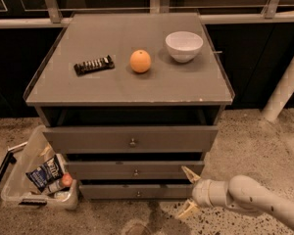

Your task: Open bottom drawer

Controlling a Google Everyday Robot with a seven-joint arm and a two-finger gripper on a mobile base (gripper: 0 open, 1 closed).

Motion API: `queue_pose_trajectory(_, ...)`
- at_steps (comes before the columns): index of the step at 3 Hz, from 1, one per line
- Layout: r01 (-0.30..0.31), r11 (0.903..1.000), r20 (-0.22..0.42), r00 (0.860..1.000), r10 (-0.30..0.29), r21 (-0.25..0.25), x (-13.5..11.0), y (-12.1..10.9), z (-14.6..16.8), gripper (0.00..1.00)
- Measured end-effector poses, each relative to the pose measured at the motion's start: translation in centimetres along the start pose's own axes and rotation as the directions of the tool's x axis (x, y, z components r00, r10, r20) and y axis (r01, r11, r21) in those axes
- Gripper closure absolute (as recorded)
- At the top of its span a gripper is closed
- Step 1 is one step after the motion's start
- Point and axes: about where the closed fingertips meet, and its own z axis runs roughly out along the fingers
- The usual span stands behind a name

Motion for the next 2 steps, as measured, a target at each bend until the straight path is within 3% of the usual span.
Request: queue_pose_trajectory(2, 0.0, 0.9997, 0.011, 1.0, 0.0, -0.023, 0.0, 1.1, 1.3, 0.0)
